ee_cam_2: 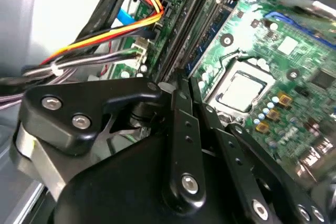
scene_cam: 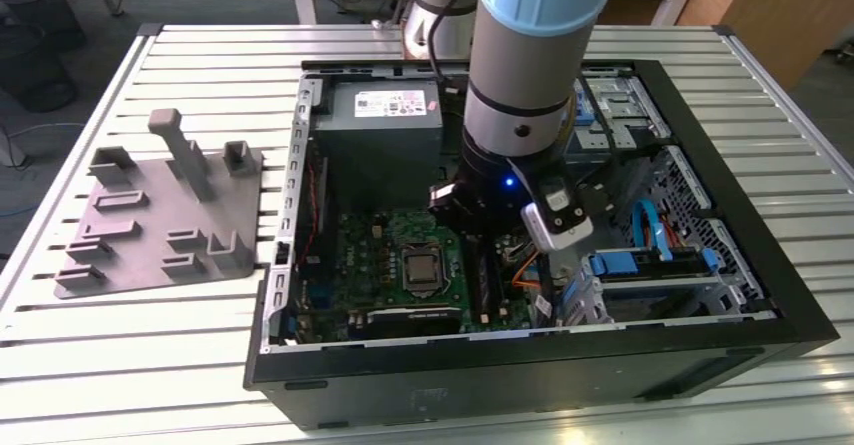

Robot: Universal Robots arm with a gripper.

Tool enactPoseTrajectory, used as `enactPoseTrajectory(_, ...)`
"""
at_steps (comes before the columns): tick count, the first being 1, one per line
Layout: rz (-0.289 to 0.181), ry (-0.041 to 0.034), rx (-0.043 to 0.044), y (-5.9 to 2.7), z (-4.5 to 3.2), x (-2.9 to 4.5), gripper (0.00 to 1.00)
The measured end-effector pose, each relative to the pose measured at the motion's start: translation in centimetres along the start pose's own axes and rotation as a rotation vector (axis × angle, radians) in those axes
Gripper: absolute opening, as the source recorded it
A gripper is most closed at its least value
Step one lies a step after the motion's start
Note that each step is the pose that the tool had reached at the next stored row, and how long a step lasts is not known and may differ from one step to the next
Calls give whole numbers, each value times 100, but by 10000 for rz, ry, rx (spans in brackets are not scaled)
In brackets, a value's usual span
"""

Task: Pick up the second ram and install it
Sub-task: 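Insert the second ram into the second slot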

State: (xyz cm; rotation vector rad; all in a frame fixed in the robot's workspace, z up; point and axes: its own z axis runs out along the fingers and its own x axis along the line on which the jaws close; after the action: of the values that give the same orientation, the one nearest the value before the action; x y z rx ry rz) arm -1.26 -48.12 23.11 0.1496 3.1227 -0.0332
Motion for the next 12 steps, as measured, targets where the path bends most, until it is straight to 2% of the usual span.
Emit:
enactPoseTrajectory(1,0,1,1,-1,-23,0,13)
enactPoseTrajectory(5,-2,0,-3,0,-24,0,13)
enactPoseTrajectory(9,-559,-11,-10,0,-25,0,13)
enactPoseTrajectory(12,-607,-12,-11,-1,-24,1,13)
